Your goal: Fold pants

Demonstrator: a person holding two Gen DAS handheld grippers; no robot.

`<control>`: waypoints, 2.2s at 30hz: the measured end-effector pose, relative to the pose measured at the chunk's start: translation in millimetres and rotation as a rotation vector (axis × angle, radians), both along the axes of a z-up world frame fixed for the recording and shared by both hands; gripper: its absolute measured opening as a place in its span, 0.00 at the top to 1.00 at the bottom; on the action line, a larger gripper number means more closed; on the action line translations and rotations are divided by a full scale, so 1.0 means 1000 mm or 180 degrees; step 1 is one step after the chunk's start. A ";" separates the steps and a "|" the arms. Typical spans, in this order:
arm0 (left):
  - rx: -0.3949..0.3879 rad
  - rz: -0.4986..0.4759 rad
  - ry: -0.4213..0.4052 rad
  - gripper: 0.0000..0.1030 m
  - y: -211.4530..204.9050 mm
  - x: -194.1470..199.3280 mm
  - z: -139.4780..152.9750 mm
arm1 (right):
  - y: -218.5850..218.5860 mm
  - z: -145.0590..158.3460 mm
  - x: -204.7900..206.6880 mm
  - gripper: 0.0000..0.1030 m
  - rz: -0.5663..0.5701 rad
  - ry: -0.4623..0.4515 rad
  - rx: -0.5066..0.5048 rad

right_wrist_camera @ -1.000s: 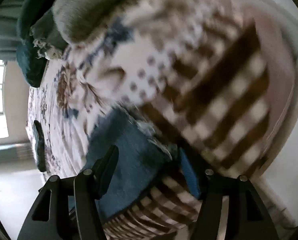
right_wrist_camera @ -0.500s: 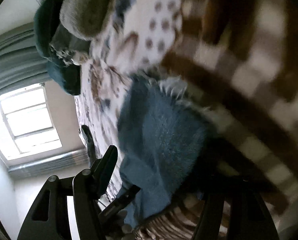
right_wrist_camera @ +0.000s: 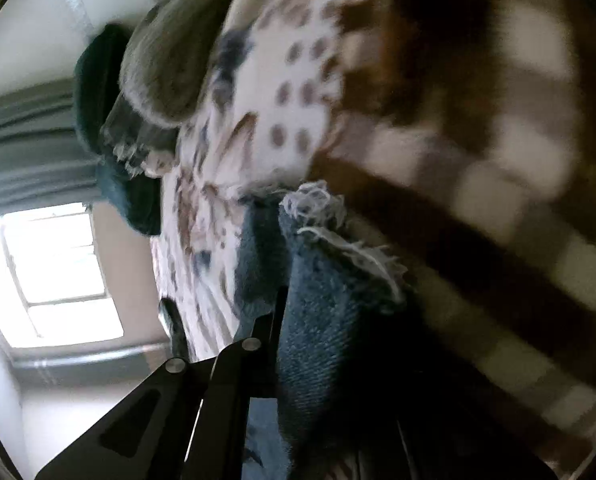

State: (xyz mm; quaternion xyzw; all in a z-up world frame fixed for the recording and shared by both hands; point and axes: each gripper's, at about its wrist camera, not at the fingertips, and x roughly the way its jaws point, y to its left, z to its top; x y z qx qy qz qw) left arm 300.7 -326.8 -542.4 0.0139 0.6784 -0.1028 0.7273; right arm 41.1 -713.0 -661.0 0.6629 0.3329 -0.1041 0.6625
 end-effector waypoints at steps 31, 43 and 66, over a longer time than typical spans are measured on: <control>0.0283 0.0772 -0.0097 0.00 0.372 -0.026 0.091 | 0.470 0.174 0.132 0.95 0.2040 0.0041 -0.2470; 0.0215 0.1369 -0.0095 0.00 0.467 -0.026 0.073 | 0.628 0.084 0.130 0.32 0.3596 0.0457 -0.2473; 0.0333 0.0045 0.0123 0.61 0.319 -0.004 -0.013 | 0.412 0.081 0.113 0.29 0.2538 0.1627 -0.2239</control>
